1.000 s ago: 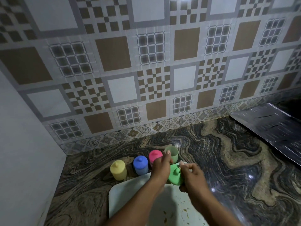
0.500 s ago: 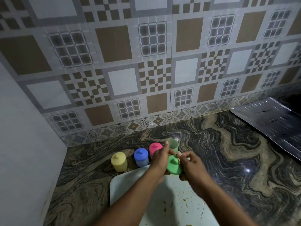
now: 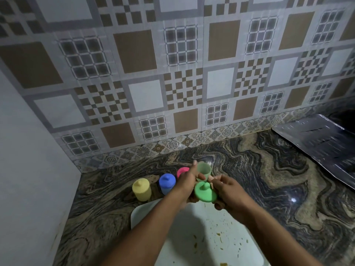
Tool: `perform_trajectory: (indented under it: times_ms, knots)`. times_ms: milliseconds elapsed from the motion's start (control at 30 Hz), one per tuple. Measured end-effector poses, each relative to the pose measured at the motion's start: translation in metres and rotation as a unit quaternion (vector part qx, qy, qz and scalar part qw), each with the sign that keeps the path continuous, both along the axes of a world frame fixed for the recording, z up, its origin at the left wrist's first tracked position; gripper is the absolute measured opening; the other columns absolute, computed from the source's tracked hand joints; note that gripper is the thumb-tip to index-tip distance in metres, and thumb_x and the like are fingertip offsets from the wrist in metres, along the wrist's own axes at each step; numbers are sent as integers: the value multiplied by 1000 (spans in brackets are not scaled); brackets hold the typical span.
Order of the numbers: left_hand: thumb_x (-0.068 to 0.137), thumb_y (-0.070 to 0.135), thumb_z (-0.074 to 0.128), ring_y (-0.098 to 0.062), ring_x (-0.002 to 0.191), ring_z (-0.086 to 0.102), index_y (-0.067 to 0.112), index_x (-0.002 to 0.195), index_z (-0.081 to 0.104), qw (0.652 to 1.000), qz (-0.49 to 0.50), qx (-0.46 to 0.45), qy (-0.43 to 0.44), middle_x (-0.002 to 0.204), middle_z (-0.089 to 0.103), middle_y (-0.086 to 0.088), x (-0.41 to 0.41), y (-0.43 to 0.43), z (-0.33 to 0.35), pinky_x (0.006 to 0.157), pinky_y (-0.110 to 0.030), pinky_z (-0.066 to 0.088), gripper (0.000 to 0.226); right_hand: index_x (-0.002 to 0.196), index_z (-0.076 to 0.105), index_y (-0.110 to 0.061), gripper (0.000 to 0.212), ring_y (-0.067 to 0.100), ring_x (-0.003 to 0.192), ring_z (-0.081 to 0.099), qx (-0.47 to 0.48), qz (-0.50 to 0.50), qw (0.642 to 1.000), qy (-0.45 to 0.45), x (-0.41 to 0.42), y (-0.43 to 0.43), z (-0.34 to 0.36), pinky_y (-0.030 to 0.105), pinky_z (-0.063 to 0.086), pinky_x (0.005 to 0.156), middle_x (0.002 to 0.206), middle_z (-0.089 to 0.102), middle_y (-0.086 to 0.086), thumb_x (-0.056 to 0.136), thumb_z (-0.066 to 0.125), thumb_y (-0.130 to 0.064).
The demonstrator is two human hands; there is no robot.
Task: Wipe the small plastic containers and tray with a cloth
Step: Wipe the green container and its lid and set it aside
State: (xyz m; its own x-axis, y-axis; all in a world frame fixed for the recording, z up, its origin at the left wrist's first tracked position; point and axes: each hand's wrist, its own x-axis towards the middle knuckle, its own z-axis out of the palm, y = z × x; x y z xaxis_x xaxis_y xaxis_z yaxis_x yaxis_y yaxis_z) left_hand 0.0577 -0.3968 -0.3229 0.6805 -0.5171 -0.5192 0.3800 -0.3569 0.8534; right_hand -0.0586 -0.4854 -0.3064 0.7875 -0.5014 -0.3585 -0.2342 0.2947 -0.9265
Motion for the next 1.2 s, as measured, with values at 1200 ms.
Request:
perform_trajectory:
  times_ms: [1200]
  knots:
    - [106, 34, 44, -19, 71, 56, 14, 82, 61, 958, 237, -50, -152, 81, 63, -3, -25, -4, 13, 58, -31, 39, 36, 100, 49, -10, 18, 23, 57, 57, -77, -173, 981, -30, 9, 55, -11, 30, 41, 48, 77, 64, 17, 103, 48, -27]
